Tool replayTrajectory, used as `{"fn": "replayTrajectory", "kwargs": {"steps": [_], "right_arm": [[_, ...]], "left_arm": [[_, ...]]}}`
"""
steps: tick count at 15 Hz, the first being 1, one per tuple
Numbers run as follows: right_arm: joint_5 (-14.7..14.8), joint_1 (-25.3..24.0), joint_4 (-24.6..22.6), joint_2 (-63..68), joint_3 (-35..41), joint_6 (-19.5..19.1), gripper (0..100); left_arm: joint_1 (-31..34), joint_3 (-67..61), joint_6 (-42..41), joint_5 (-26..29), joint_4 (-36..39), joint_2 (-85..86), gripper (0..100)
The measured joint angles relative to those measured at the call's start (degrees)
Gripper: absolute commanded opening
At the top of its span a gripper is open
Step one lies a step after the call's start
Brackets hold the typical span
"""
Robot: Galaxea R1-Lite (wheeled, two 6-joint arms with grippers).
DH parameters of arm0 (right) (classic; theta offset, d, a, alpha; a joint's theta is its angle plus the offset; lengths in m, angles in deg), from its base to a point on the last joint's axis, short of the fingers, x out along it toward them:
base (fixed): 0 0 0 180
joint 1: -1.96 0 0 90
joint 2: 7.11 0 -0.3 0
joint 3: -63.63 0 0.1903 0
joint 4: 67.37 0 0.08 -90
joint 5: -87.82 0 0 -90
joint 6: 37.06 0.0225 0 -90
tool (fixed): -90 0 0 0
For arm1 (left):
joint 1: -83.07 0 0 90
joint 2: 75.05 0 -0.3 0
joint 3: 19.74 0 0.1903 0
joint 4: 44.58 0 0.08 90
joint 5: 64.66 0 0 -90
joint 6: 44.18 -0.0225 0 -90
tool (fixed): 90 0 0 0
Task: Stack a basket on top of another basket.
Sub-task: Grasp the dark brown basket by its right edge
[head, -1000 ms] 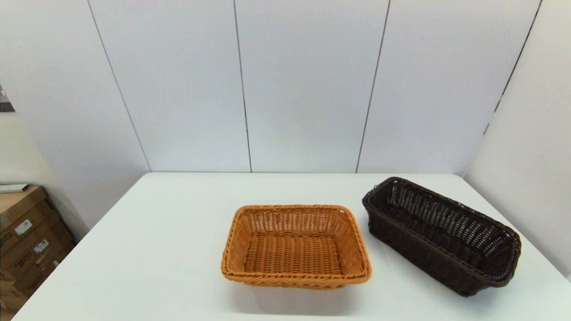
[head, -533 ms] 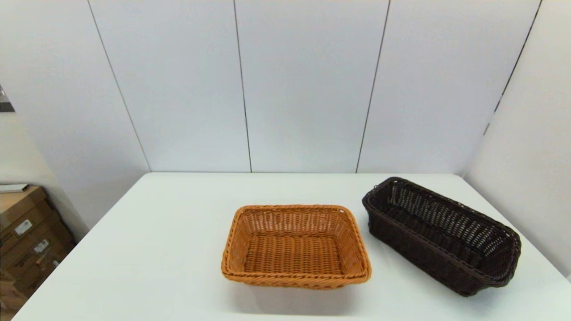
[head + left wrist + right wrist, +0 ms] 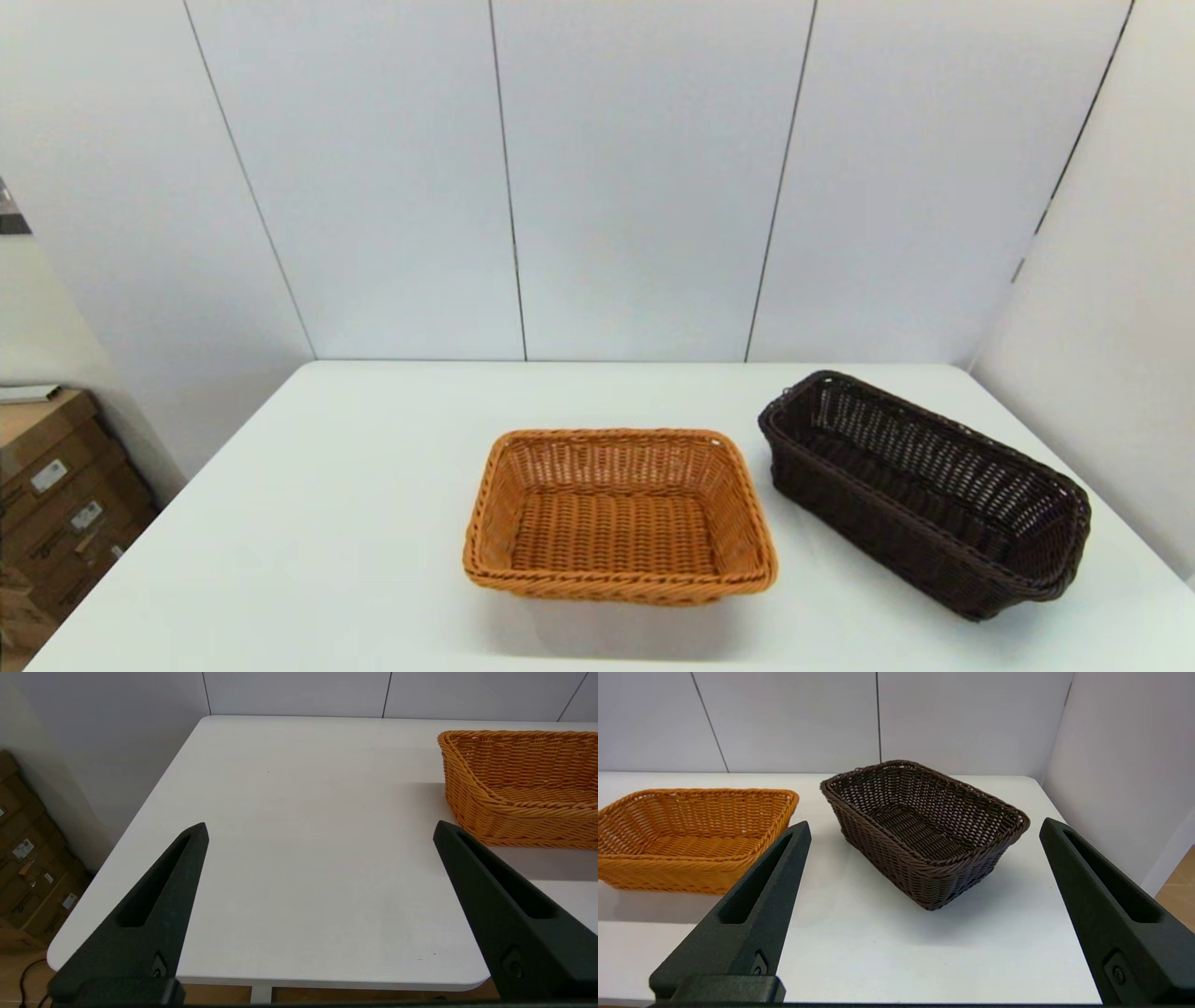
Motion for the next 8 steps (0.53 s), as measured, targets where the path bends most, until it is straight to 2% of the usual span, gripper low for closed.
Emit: {"fn": "replayTrajectory", "kwargs": {"steps": [3, 6, 8], "right_arm": [[0.5, 0.0, 4.4, 0.9, -4.7, 0.0, 100], [0.9, 0.1, 11.6, 1.7, -9.8, 0.0, 100], [1.8, 0.1, 14.0, 2.1, -11.2, 0.0, 100]], "left_arm": [[0.0, 0.0, 0.0, 0.0, 0.0, 0.0, 100], [0.0, 0.0, 0.0, 0.0, 0.0, 0.0, 100], [0.0, 0.0, 0.0, 0.0, 0.0, 0.0, 100]]}}
